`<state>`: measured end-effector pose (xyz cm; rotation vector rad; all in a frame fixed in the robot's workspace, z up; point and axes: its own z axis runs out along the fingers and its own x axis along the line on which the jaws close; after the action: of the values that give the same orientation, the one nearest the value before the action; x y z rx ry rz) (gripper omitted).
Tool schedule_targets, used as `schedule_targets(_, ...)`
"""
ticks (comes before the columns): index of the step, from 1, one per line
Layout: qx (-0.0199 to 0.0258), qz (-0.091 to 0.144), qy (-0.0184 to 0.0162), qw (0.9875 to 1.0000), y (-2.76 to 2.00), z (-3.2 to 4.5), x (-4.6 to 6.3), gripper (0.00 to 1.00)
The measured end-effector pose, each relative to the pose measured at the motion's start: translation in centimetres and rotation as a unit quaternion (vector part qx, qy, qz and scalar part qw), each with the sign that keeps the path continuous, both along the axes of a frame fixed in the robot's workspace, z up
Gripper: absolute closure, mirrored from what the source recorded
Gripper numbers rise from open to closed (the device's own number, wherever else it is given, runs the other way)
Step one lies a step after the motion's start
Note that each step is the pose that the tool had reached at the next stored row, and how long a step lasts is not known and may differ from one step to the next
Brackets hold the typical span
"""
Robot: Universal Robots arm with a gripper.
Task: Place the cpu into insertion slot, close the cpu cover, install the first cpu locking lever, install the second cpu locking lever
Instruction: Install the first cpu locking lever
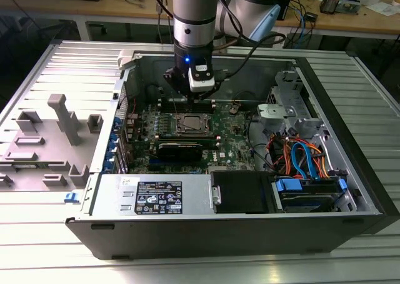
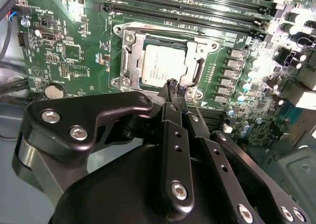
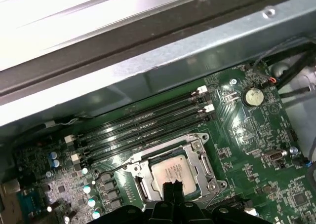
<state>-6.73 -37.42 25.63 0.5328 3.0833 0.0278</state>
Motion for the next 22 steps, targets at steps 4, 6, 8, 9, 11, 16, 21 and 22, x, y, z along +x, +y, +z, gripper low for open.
schedule_targets(4,0.0000,0.000,0.0000,1.0000,0.00,0.00,0.0,0.89)
schedule_targets(6,0.0000,0.005,0.0000,1.0000,0.00,0.00,0.0,0.89)
schedule_targets(8,0.0000,0.017,0.0000,0.9998,0.00,0.00,0.0,0.89)
schedule_targets(9,0.0000,0.029,0.0000,0.9996,0.00,0.00,0.0,0.89)
schedule_targets(11,0.0000,0.050,0.0000,0.9987,0.00,0.00,0.0,0.89)
schedule_targets(16,0.0003,0.095,0.0000,0.9955,-0.01,0.00,-0.4,0.89)
schedule_targets(21,0.0022,0.099,-0.0002,0.9951,-0.01,0.00,-2.2,0.89)
schedule_targets(22,0.0024,0.100,-0.0002,0.9950,-0.02,0.00,-2.4,0.89)
